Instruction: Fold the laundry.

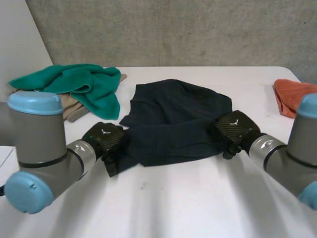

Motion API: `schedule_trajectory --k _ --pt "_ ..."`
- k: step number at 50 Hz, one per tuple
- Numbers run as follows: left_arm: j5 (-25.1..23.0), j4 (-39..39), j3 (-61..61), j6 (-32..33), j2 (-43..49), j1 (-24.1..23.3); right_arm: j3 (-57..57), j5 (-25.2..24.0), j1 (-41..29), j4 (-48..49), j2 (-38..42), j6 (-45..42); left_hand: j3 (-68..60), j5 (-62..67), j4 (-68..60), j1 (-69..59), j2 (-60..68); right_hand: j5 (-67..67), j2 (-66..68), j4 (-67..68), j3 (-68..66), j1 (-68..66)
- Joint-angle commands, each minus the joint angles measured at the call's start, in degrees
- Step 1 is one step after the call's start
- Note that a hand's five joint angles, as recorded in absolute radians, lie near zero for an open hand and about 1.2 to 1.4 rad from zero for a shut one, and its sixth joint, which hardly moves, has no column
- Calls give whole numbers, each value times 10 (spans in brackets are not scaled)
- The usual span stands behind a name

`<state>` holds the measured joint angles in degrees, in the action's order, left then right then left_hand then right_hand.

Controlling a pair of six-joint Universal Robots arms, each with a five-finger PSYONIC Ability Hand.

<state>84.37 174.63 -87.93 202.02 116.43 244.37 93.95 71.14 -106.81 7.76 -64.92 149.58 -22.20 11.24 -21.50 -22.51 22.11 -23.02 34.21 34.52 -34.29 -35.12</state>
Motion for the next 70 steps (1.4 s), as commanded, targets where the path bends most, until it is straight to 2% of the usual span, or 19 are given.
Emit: schedule_trajectory --k 1,11,18,21,22,23,24,26,30,34,36,38,42,48,53,59,63,67,70 --pt "33 47 32 21 42 -14 25 21 -19 121 29 -8 -5 14 -12 -1 5 -41 29 26 -28 -20" --pt "63 70 76 80 87 -27 27 37 -31 197 65 -34 -43 53 -50 -40 44 -84 72 69 -72 -63" --pt "73 84 106 124 129 -44 22 42 -38 241 85 -42 -156 165 -163 -153 157 -264 252 249 -251 -243" --pt "83 84 116 142 142 -50 17 44 -40 246 81 -40 -261 271 -269 -258 262 -469 458 455 -457 -448" --pt "85 84 118 145 144 -51 16 45 -40 245 80 -39 -327 336 -334 -324 328 -470 458 455 -457 -449" --pt "90 84 123 152 144 -52 13 45 -40 241 76 -36 -509 519 -516 -506 510 -470 458 455 -457 -449" --pt "91 84 125 157 140 -52 11 45 -40 239 74 -34 -577 587 -584 -574 578 -470 458 455 -457 -449" --pt "98 82 126 162 128 -52 11 45 -40 230 63 -30 -578 588 -585 -575 579 -470 458 455 -457 -449" --pt "119 81 113 155 56 -47 2 43 -35 191 9 -13 -578 588 -585 -575 579 -470 458 455 -457 -449" --pt "117 60 101 120 -72 -50 -44 45 -17 129 -64 7 -578 588 -585 -575 579 -470 458 455 -457 -449" --pt "92 24 116 82 -179 -46 -109 47 -9 53 -112 20 -578 588 -585 -575 579 -470 458 455 -457 -449" --pt "58 -17 149 54 -232 -43 -171 48 -2 -8 -136 33 -578 588 -585 -575 579 -470 458 455 -457 -449" --pt "7 -127 253 8 -250 -24 -308 40 10 -136 -150 62 -578 588 -585 -575 579 -470 458 455 -457 -449" --pt "-5 -237 391 -25 -199 -9 -454 33 26 -258 -101 70 -578 588 -585 -575 579 -470 458 455 -457 -449" --pt "-1 -251 460 -23 -130 -7 -490 34 21 -309 -53 66 -578 588 -585 -575 579 -470 458 455 -457 -449" --pt "9 -249 509 -15 -32 -11 -482 38 8 -312 -2 63 -578 588 -585 -575 579 -470 458 455 -457 -449" --pt "10 -234 552 -4 39 -14 -489 56 -1 -265 43 65 -578 588 -585 -575 579 -470 458 455 -457 -449" --pt "10 -159 640 -6 96 -7 -525 96 -20 -156 92 66 -578 588 -585 -575 579 -470 458 455 -457 -449" --pt "11 -71 724 -29 115 1 -571 134 -30 -21 120 74 -578 588 -585 -575 579 -470 458 455 -457 -449"
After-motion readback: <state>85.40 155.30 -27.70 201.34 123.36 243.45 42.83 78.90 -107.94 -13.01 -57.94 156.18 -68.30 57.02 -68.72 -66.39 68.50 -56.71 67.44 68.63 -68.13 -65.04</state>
